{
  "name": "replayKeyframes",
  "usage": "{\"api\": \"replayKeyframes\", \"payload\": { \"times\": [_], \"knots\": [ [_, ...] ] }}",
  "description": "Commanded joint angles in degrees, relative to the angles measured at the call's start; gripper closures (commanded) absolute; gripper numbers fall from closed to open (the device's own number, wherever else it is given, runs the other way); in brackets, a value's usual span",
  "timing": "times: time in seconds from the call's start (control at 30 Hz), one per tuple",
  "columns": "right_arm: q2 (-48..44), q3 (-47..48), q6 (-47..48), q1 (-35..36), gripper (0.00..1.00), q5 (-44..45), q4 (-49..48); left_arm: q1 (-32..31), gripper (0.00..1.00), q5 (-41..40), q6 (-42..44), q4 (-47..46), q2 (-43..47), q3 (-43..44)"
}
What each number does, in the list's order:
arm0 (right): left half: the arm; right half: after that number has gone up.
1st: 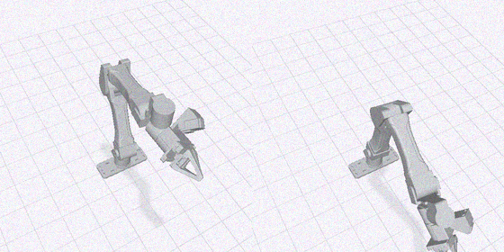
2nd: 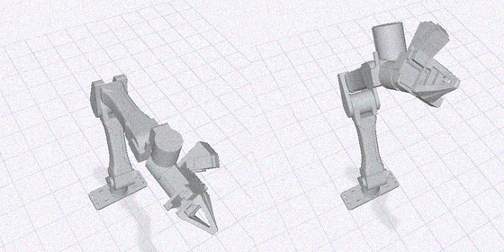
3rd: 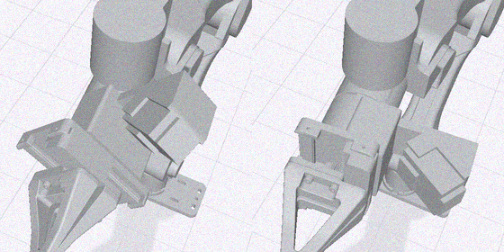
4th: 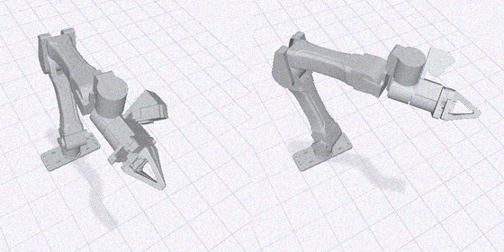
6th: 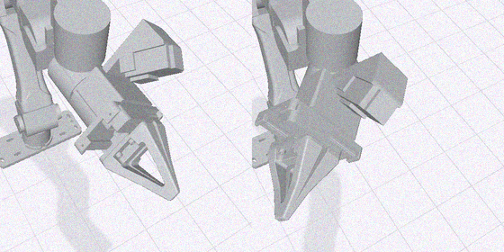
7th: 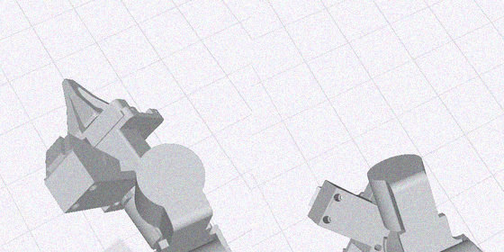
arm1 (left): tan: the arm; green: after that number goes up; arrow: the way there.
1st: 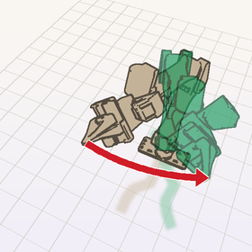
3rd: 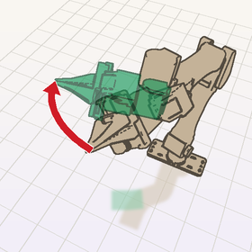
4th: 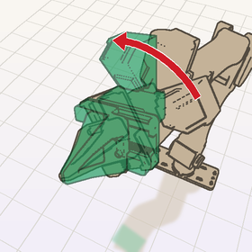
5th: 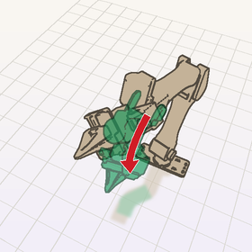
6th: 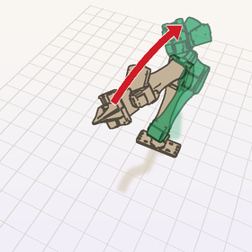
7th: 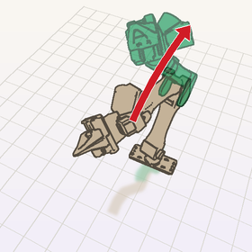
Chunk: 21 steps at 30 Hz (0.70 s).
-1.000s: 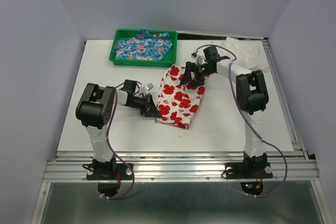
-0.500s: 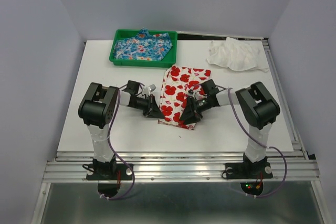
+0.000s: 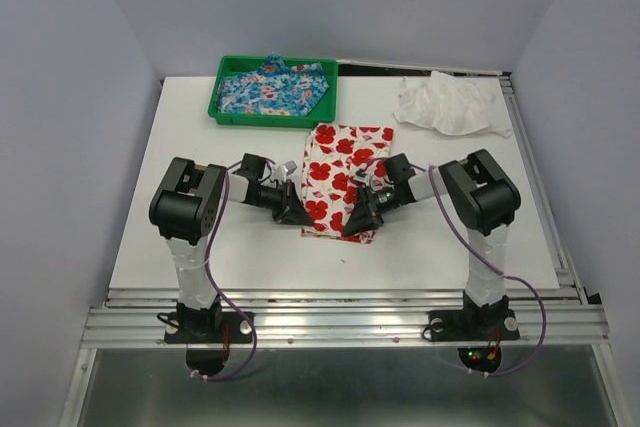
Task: Fold and stack the skirts
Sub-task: Fold the skirt
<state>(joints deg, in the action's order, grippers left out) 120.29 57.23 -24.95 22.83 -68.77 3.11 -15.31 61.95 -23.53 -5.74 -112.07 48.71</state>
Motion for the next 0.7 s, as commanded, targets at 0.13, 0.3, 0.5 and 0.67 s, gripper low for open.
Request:
{"api": "replayKeyframes", "payload": {
  "times": [0.13,0.3,0.5,0.67],
  "knots": [
    [-1.47,-2.06,8.67,-0.15,0.72,15.77,23.48,-0.33,1.0,-7.29,3.05,0.29,-0.17,-1.95],
    [-4.97,-2.73,13.52,0.37,0.75,17.97,27.12,-0.86,1.0,-8.16,4.72,1.86,5.1,-2.83],
    [-6.12,1.12,20.2,0.9,0.76,20.17,33.17,-2.0,0.86,-9.91,13.49,9.68,13.6,-0.2],
    [-10.77,7.8,19.34,0.9,0.67,13.76,37.14,-3.31,0.67,-17.46,27.98,17.24,25.13,5.51]
  ]
}}
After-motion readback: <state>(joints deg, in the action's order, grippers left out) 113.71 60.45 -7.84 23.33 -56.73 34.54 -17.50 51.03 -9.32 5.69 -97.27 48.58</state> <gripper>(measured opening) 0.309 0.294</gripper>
